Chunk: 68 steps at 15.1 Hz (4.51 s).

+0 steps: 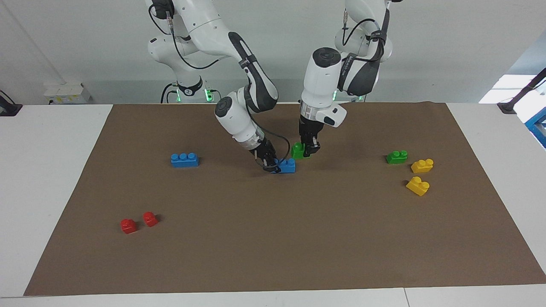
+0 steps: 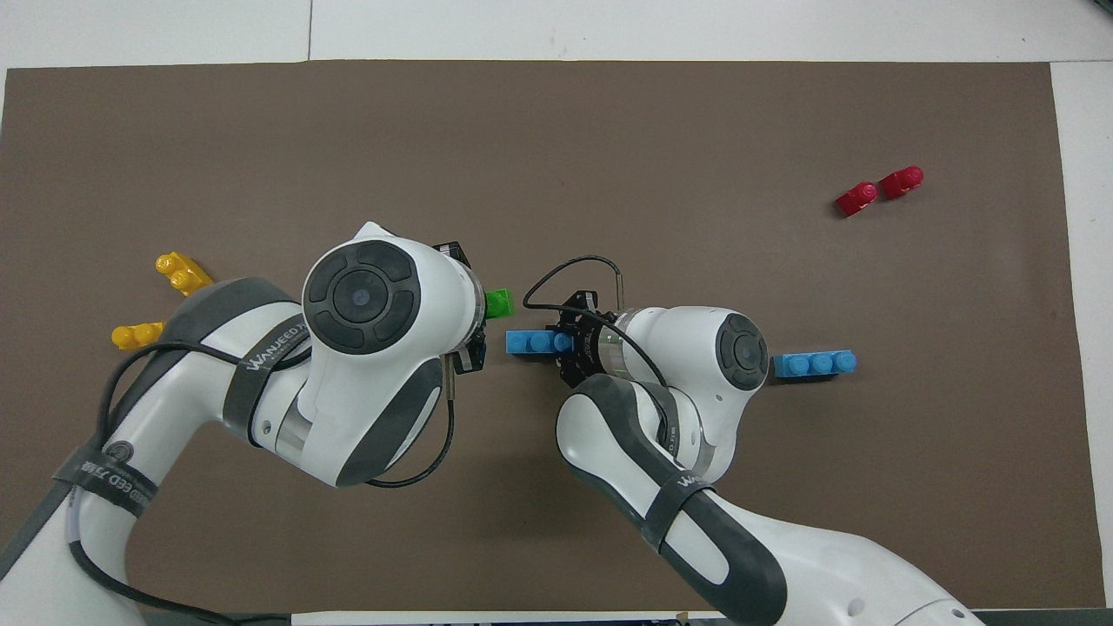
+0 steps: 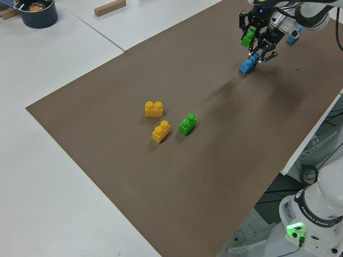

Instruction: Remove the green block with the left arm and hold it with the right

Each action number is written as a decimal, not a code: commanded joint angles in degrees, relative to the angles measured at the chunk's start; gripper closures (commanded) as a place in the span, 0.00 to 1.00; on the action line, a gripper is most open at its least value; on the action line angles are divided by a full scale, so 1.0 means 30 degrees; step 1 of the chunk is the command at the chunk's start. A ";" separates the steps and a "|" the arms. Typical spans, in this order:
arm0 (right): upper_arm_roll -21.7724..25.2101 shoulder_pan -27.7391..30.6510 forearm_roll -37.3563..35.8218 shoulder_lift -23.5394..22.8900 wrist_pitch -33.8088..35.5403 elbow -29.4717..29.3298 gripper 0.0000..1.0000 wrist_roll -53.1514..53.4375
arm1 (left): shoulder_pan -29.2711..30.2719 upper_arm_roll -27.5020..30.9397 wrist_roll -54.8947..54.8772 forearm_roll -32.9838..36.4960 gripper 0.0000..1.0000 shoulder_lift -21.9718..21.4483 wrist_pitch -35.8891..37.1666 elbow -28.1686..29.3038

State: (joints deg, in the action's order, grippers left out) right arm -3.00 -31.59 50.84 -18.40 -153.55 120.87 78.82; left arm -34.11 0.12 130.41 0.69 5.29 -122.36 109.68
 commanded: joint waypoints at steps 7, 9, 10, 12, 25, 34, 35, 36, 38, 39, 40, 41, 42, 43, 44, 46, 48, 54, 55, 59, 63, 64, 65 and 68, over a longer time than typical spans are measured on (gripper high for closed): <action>0.0004 0.7765 -0.3380 0.1855 0.9460 -0.2616 1.00 -0.3391 | 0.1639 -0.0012 -0.7794 0.0209 1.00 -0.0533 0.1908 0.0091; -0.0025 0.9467 -0.4226 0.1884 1.0339 -0.2587 1.00 -0.4383 | 0.2196 -0.0012 -1.1402 0.0180 1.00 -0.0621 0.2320 0.0208; -0.0025 0.9880 -0.4405 0.1913 1.0750 -0.2500 1.00 -0.4591 | 0.2518 -0.0012 -1.3160 0.0180 1.00 -0.0651 0.2437 0.0238; -0.0025 1.0760 -0.4640 0.1942 1.0959 -0.2236 1.00 -0.5205 | 0.3250 -0.0012 -1.6415 0.0180 1.00 -0.0680 0.2410 0.0413; 0.0004 1.3371 -0.4875 0.0596 1.0052 -0.1444 1.00 -0.7523 | 0.9023 -0.0012 -2.9115 0.0121 1.00 -0.0974 -0.0898 0.2962; -0.0054 1.3342 -0.4846 0.0390 0.9231 -0.1063 1.00 -0.7523 | 1.0430 -0.0012 -2.5458 0.0092 1.00 0.0726 -0.5317 0.3896; -0.0054 1.3342 -0.4846 0.0390 0.9231 -0.1063 1.00 -0.7523 | 1.0461 0.0017 -2.5164 0.0121 1.00 0.0813 -0.5789 0.4190; -0.0054 1.3284 -0.4846 0.0390 0.9202 -0.1034 1.00 -0.7523 | 1.0461 0.0018 -2.5074 0.0092 1.00 0.1104 -0.5910 0.4222; -0.0054 1.3137 -0.4817 0.0390 0.8940 -0.0976 1.00 -0.7523 | 1.0432 0.0018 -2.5014 0.0121 1.00 0.1457 -0.6028 0.4223; -0.0054 1.3107 -0.4846 0.0390 0.8648 -0.0801 1.00 -0.7552 | 1.0403 0.0018 -2.5043 0.0121 1.00 0.1603 -0.6028 0.4223; -0.0083 1.3078 -0.4817 0.0390 0.8529 -0.0770 1.00 -0.7610 | 1.0286 0.0018 -2.5101 0.0121 1.00 0.1692 -0.5999 0.4223; -0.0083 1.3049 -0.4787 0.0390 0.8528 -0.0770 1.00 -0.7611 | 1.0140 0.0018 -2.5189 0.0179 1.00 0.1867 -0.5912 0.4223; -0.0083 1.3049 -0.4787 0.0390 0.8528 -0.0770 1.00 -0.7611 | 1.0081 0.0018 -2.5248 0.0238 1.00 0.2246 -0.5940 0.4223; -0.0083 1.3020 -0.4787 0.0390 0.8528 -0.0770 1.00 -0.7611 | 0.9877 0.0018 -2.5249 0.0238 1.00 0.2394 -0.6027 0.4223; -0.0083 1.3019 -0.4787 0.0390 0.8528 -0.0770 1.00 -0.7611 | 0.9730 0.0018 -2.5278 0.0238 1.00 0.2541 -0.6028 0.4223; -0.0083 1.3019 -0.4787 0.0390 0.8498 -0.0741 1.00 -0.7640 | 0.9700 0.0018 -2.5336 0.0238 1.00 0.2542 -0.6028 0.4223; -0.0083 1.3019 -0.4787 0.0419 0.8498 -0.0712 1.00 -0.7640 | 0.9699 0.0018 -2.5569 0.0238 1.00 0.2601 -0.6028 0.4223; -0.0054 1.2638 -0.4817 0.0390 0.8439 -0.0799 0.19 -0.8695 | 0.9875 0.0018 -2.6798 0.0238 1.00 0.2630 -0.5736 0.4076; -0.0054 1.2667 -0.4787 0.0390 0.8643 -0.0973 0.17 -0.8637 | 0.9904 0.0047 -2.6830 0.0238 1.00 0.2630 -0.5735 0.4076; -0.0025 1.2697 -0.4816 0.0594 0.9259 -0.1355 0.12 -0.8431 | 0.9875 0.0047 -2.6831 0.0238 0.20 0.2543 -0.5590 0.3989; -0.0025 1.2785 -0.4817 0.0975 0.9845 -0.1590 0.08 -0.8140 | 0.9963 0.0047 -2.7442 0.0268 0.00 0.2338 -0.3983 0.3025; -0.0025 1.2814 -0.4817 0.1121 0.9875 -0.1590 0.07 -0.7993 | 0.9992 0.0047 -2.7620 0.0268 0.00 0.2250 -0.3223 0.2499; -0.0025 1.2814 -0.4817 0.1296 1.0020 -0.1590 0.06 -0.7847 | 1.0021 0.0047 -2.7738 0.0239 0.00 0.2162 -0.2375 0.1914; -0.0025 1.2814 -0.4817 0.1882 1.0402 -0.1620 0.06 -0.7582 | 0.9963 0.0018 -2.7768 0.0268 0.00 0.1900 -0.0933 0.0680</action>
State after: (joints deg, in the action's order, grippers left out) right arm -2.92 6.37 37.11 -14.77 -123.67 115.81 54.71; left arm -4.17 0.04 48.11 0.79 12.09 -128.80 114.06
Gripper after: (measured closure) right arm 0.097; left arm 0.000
